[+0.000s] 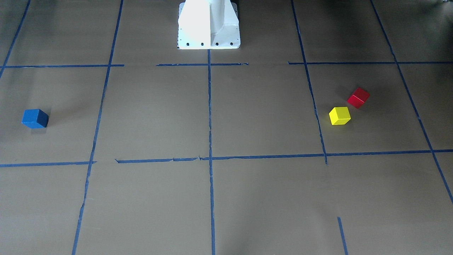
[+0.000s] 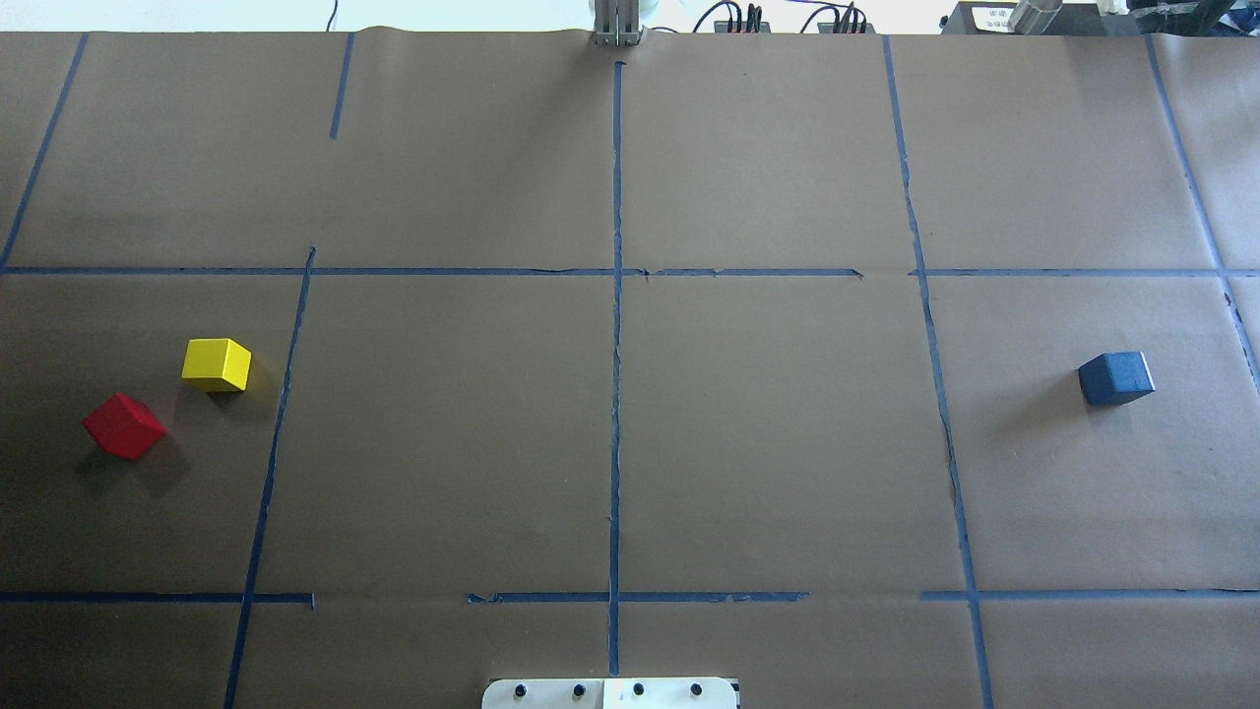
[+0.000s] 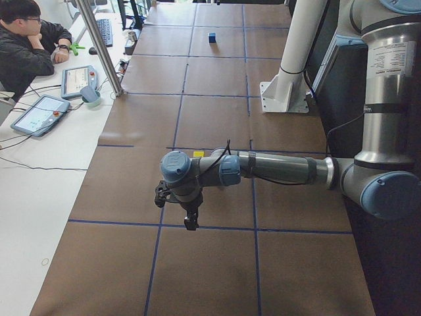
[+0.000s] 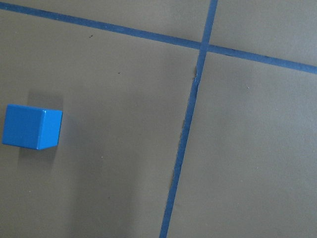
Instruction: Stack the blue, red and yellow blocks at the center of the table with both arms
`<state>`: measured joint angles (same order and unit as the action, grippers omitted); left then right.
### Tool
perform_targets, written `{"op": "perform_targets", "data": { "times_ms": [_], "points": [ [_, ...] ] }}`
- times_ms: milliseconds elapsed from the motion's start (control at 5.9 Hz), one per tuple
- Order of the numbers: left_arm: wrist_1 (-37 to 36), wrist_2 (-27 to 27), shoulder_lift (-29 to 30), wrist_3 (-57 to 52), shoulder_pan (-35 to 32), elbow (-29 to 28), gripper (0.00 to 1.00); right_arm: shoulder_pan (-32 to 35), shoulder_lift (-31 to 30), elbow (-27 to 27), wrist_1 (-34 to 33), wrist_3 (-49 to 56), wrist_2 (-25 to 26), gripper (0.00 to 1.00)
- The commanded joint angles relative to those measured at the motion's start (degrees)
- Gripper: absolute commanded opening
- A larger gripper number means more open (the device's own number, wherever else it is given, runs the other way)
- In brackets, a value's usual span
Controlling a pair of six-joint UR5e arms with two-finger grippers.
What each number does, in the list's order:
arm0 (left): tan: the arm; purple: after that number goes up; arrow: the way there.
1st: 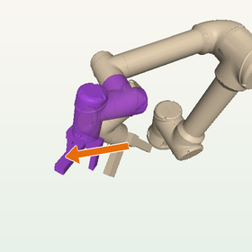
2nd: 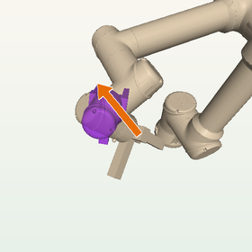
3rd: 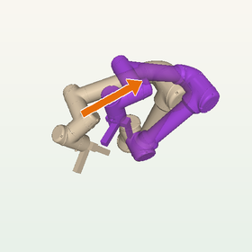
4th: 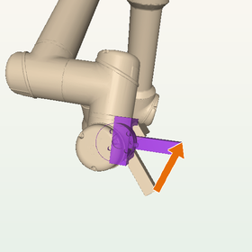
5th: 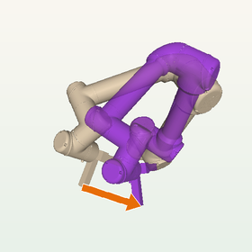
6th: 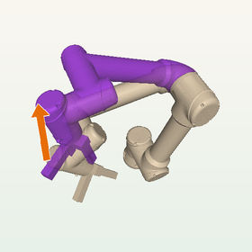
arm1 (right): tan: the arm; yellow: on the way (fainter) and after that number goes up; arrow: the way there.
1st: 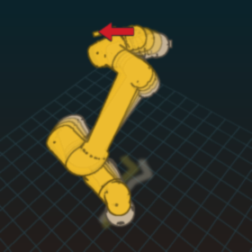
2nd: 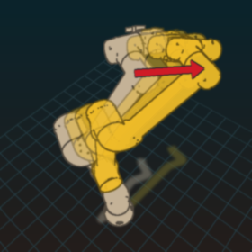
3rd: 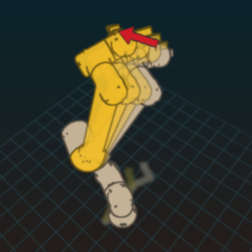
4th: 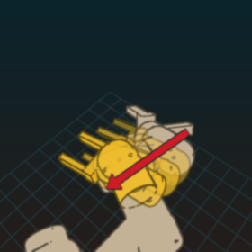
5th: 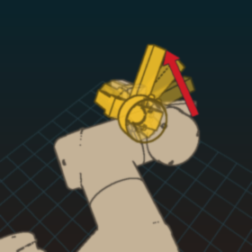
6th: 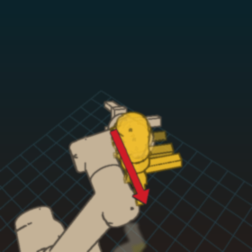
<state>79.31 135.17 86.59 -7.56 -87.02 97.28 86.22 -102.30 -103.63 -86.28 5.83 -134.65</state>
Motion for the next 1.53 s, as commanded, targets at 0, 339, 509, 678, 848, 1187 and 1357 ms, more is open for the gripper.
{"op": "perform_targets", "data": {
  "times_ms": [0, 339, 509, 678, 848, 1187, 1357],
  "points": [
    [0.1, -0.1, 0.0, 0.0, -0.1, 0.4, 1.00, 0.0, 1.3, -0.4, 0.0, -0.3, 0.1, 1.00],
    [-0.4, -0.1, -0.1, 0.0, 0.0, 1.0, 1.00, -0.2, 3.4, -0.9, 0.8, -0.4, -0.3, 1.00],
    [-0.4, -0.1, -0.1, 0.1, 0.0, 0.9, 1.00, -3.9, 4.2, -2.1, 2.2, -0.7, -0.1, 1.00],
    [-0.6, 0.0, -0.1, 0.1, 0.0, 1.0, 1.00, -8.7, 4.2, -4.0, 4.3, -7.9, -0.2, 1.00],
    [-0.6, 0.0, -0.1, 0.1, 0.0, 0.9, 1.00, -13.8, 4.2, -3.3, 11.1, -14.6, 0.4, 1.00],
    [-0.5, 0.0, -0.1, 0.1, 0.0, 0.7, 1.00, -25.0, 4.2, -1.2, 20.6, -31.7, 7.9, 1.00],
    [-0.5, 0.0, -0.1, 0.1, 0.0, 0.7, 1.00, -27.1, 5.3, 2.2, 23.8, -34.0, 9.4, 1.00]
  ]
}}
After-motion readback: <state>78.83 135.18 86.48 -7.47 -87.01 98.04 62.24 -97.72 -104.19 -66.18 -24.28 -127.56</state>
